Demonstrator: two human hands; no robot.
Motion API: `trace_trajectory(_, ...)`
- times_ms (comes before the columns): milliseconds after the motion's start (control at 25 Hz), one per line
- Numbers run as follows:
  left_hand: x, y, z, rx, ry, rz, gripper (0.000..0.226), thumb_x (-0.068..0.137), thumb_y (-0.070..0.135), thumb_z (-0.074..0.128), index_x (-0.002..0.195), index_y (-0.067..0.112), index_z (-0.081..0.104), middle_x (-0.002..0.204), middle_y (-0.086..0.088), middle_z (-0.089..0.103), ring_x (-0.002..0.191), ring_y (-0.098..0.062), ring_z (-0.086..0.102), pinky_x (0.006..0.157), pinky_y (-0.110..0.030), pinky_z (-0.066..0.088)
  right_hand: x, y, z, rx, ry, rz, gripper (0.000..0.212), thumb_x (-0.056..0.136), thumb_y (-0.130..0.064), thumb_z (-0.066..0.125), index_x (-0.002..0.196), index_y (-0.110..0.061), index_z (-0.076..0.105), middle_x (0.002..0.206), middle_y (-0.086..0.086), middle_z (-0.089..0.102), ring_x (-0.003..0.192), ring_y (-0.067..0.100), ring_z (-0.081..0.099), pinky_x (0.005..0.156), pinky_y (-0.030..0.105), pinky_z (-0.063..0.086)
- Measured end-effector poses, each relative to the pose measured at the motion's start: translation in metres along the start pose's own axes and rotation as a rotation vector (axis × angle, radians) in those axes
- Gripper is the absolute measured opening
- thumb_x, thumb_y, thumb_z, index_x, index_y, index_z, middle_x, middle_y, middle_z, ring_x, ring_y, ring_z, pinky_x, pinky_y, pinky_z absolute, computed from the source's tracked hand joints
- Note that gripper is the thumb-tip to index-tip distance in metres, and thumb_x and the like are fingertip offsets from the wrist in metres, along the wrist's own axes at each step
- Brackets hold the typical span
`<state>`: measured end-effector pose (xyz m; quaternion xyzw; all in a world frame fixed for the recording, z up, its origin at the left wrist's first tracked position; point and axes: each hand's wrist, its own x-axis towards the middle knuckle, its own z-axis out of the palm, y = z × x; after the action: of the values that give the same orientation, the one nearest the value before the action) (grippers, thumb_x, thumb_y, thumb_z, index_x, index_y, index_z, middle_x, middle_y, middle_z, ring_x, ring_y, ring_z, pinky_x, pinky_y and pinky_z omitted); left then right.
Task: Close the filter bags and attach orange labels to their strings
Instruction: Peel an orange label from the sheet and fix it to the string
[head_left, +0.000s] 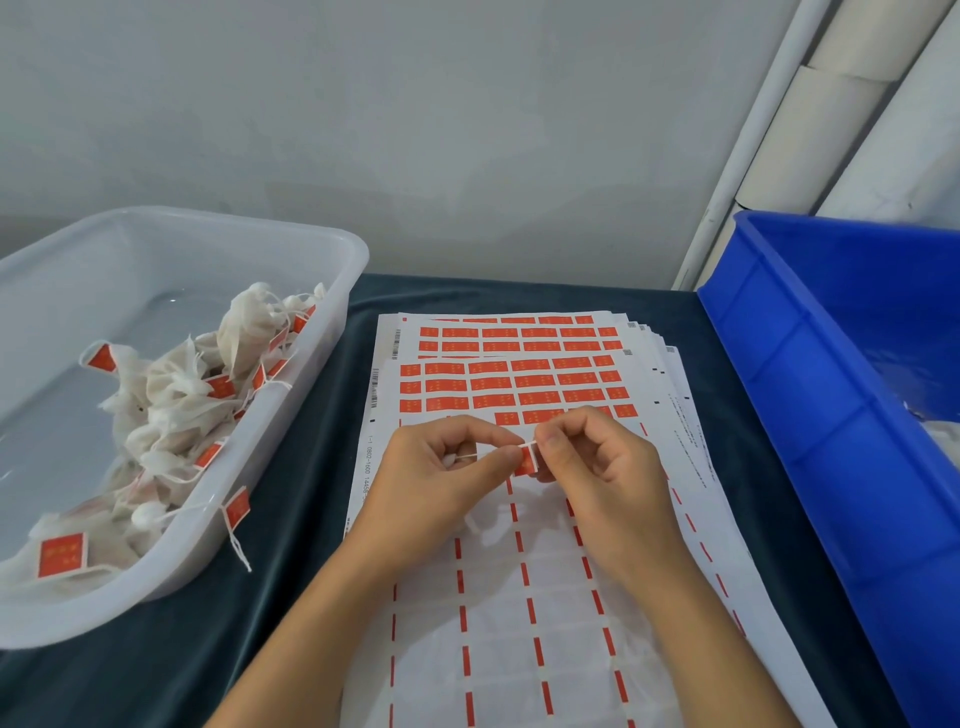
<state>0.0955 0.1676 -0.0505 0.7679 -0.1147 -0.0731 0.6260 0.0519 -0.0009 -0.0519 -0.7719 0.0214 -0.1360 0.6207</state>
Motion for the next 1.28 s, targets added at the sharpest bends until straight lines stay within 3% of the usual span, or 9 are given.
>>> trace_trajectory(200,0.0001,0.0006,0.0005,0.005,0.003,-0.005,0.018,0.092,0.031,0.077,0.089,0.048,0.078,0.094,0.020,0.077,0.094,0.000,0.070,0.071,-0.003,0.050,0.0002,0.0016,-0.0015,0.011,0.001,0.001,0.022,0.089,-0.054,0.059,0.093,-0.036,0.071,0.089,-0.016,0.075,0.089,0.005,0.074,0.073,0.010,0.055)
trace_trajectory(400,-0.0001,0.0010,0.0021,0.010,0.009,-0.010,0.018,0.092,0.030,0.077,0.088,0.048,0.078,0.096,0.023,0.077,0.098,0.005,0.069,0.080,-0.011,0.048,-0.0006,0.0018,0.0001,0.010,-0.002,-0.001,0.020,0.089,-0.054,0.059,0.093,-0.038,0.071,0.088,-0.017,0.075,0.088,0.004,0.074,0.072,0.008,0.053)
trace_trajectory(600,0.0002,0.0015,0.0028,0.024,0.021,-0.006,0.016,0.092,0.032,0.077,0.088,0.047,0.078,0.093,0.021,0.077,0.093,0.000,0.071,0.071,-0.006,0.051,-0.0001,0.0002,0.0010,0.007,-0.013,-0.010,0.013,0.091,-0.052,0.060,0.094,-0.043,0.069,0.088,-0.016,0.075,0.088,0.005,0.074,0.072,0.009,0.055)
trace_trajectory(760,-0.0001,0.0011,0.0049,0.021,0.050,-0.026,0.018,0.093,0.029,0.077,0.083,0.045,0.078,0.090,0.022,0.077,0.096,0.006,0.070,0.081,-0.015,0.047,-0.0008,0.0040,-0.0016,0.039,-0.053,0.006,0.009,0.097,-0.047,0.064,0.105,-0.046,0.065,0.093,-0.015,0.076,0.092,0.006,0.075,0.077,0.014,0.058)
trace_trajectory(880,-0.0001,0.0002,0.0025,0.008,0.062,-0.015,0.017,0.093,0.028,0.076,0.081,0.040,0.079,0.090,0.020,0.077,0.095,0.005,0.070,0.082,-0.019,0.048,-0.0001,0.0055,-0.0003,0.024,-0.139,0.002,0.022,0.097,-0.034,0.071,0.114,-0.046,0.065,0.101,-0.014,0.076,0.100,0.008,0.073,0.084,0.021,0.061)
trace_trajectory(960,0.0001,0.0004,0.0018,-0.002,0.069,-0.010,0.015,0.094,0.028,0.075,0.083,0.038,0.079,0.092,0.019,0.077,0.098,0.006,0.068,0.084,-0.019,0.048,0.0009,0.0054,0.0009,-0.011,-0.153,-0.030,0.022,0.097,-0.030,0.072,0.114,-0.044,0.068,0.104,-0.015,0.076,0.102,0.008,0.073,0.086,0.019,0.059)
trace_trajectory(1160,-0.0012,0.0011,0.0007,-0.005,0.057,-0.005,0.018,0.095,0.026,0.073,0.083,0.038,0.077,0.088,0.018,0.076,0.096,0.003,0.069,0.083,-0.021,0.048,0.0013,0.0064,-0.0005,-0.049,-0.132,-0.040,0.023,0.094,-0.038,0.073,0.113,-0.050,0.067,0.103,-0.020,0.075,0.101,0.005,0.072,0.083,0.013,0.056)
trace_trajectory(1280,-0.0009,0.0015,-0.0007,-0.014,0.051,-0.013,0.018,0.095,0.025,0.074,0.080,0.033,0.078,0.086,0.016,0.077,0.094,0.000,0.070,0.082,-0.022,0.050,0.0006,0.0070,0.0004,-0.025,-0.146,-0.029,0.023,0.097,-0.032,0.072,0.112,-0.049,0.068,0.106,-0.021,0.074,0.104,0.004,0.071,0.084,0.014,0.057)
